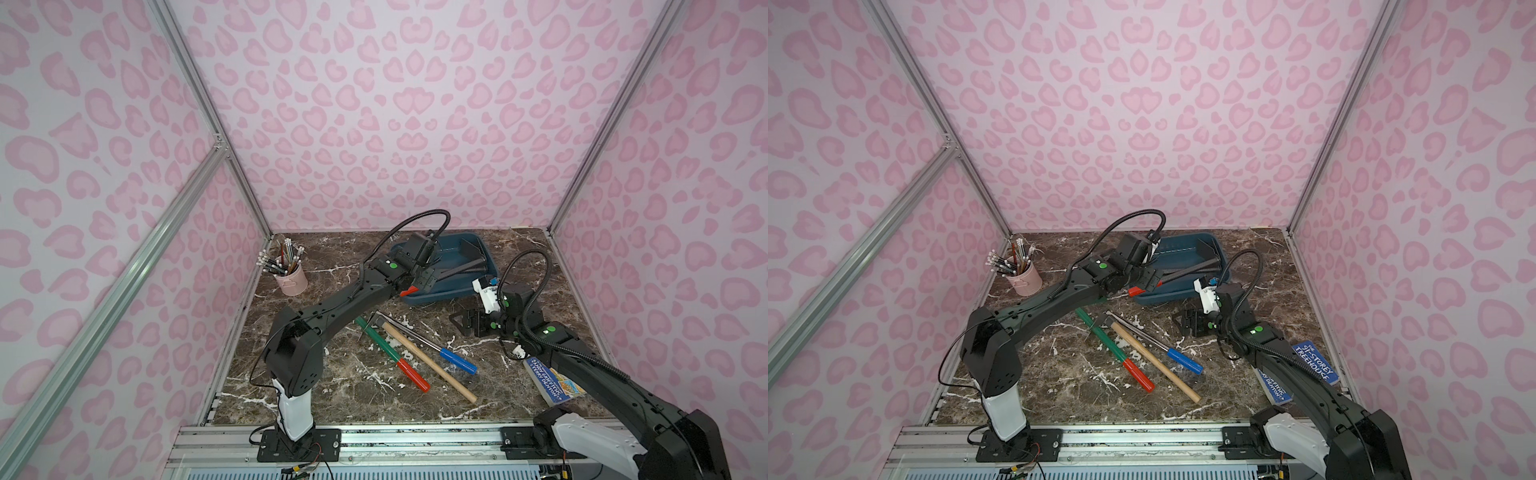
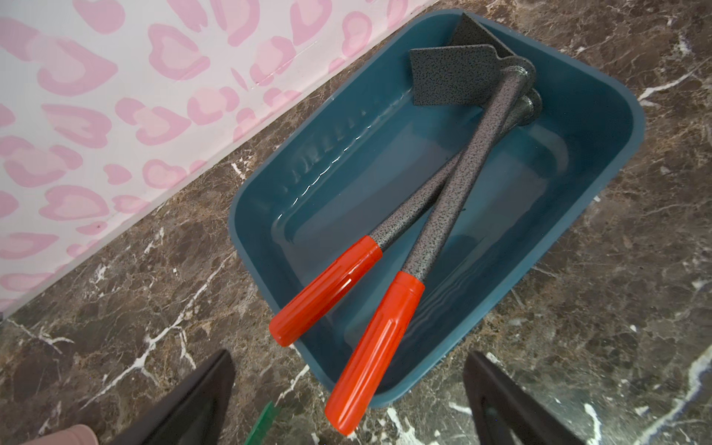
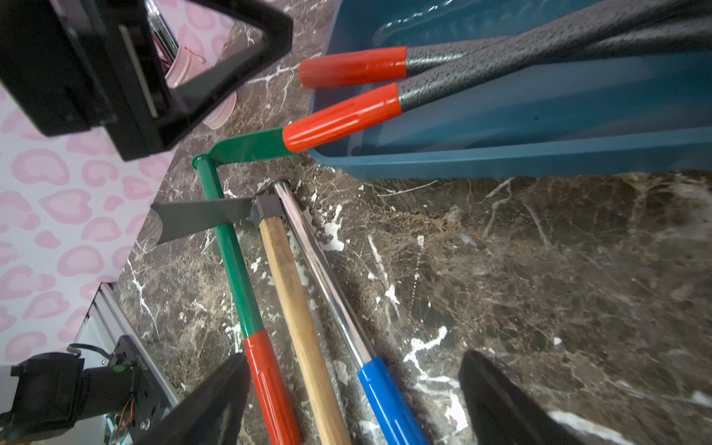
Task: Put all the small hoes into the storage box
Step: Pick up the hoe from the center of the board.
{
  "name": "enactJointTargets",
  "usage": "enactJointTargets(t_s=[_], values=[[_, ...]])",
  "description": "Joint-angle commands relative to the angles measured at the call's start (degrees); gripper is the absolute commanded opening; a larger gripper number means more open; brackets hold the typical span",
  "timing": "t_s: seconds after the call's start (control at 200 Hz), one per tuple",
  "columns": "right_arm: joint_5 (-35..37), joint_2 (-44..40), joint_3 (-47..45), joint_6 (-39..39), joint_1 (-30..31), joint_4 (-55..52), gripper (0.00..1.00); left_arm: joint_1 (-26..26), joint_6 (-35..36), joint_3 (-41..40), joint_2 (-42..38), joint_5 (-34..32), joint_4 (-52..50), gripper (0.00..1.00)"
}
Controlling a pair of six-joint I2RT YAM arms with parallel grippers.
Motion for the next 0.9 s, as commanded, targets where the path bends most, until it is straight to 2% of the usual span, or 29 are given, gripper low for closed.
enactJointTargets(t_s=[0.0, 0.105, 0.285, 0.475, 0.895], values=[[1.2, 0.9, 1.9, -3.0, 2.2, -1.5, 0.86, 0.2, -4.0, -2.9, -2.8, 1.5, 5.3, 0.96], [1.8, 2.0, 2.9, -4.2, 4.5, -3.0, 0.83, 0.4, -6.2, -6.7, -5.9, 2.0, 7.8, 0.96], [2.0, 3.6, 2.8, -6.2, 7.6, -3.0, 0.73, 0.6, -10.6, -12.6, -10.8, 2.1, 11.3, 0.96], [3.5, 5.3, 2.9, -7.0, 11.3, -2.8, 0.7, 0.8, -11.6, -16.0, -13.4, 5.9, 11.4, 0.96], [7.9, 8.1, 2.0, -8.4, 18.9, -3.0, 0.66, 2.0, -15.9, -25.4, -21.4, 8.4, 10.8, 0.96]])
